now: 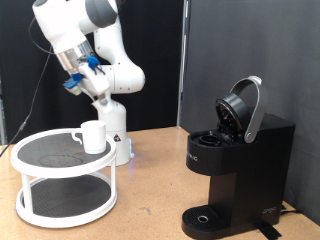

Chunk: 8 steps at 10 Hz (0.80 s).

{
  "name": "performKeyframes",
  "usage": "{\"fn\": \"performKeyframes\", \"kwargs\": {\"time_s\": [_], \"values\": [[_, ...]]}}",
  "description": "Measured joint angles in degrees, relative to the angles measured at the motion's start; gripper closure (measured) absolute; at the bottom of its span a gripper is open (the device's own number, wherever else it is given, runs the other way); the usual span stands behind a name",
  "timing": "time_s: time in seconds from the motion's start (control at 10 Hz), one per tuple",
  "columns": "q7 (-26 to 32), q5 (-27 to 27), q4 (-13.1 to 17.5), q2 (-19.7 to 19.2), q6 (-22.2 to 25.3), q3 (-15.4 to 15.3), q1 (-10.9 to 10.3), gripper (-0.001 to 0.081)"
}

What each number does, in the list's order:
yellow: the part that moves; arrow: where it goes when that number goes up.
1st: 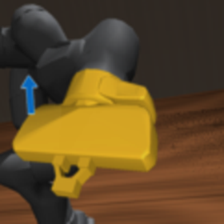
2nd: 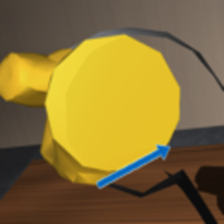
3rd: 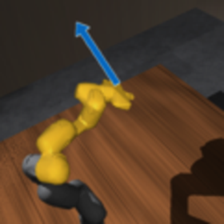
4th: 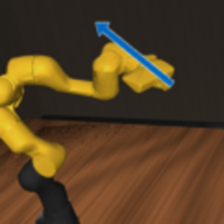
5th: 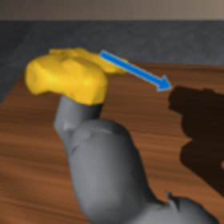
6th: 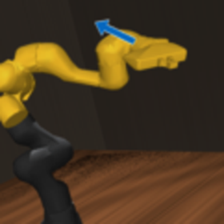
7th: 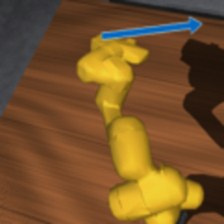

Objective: Make a cup of coffee with the keurig machine

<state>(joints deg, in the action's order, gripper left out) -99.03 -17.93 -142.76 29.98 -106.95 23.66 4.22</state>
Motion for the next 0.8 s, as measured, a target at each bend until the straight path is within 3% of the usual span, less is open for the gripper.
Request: {"fn": "performKeyframes", "kwargs": {"time_s": [0.4,0.5,0.8], "values": [[-5.15,-8.01,0.62,0.0,-1.72,-4.63,-3.61,0.044],[-6.82,-8.33,0.52,0.0,-3.31,-5.92,-3.68,0.044],[-6.84,-8.39,0.9,-0.13,-0.55,-5.64,-3.76,0.044]]}}
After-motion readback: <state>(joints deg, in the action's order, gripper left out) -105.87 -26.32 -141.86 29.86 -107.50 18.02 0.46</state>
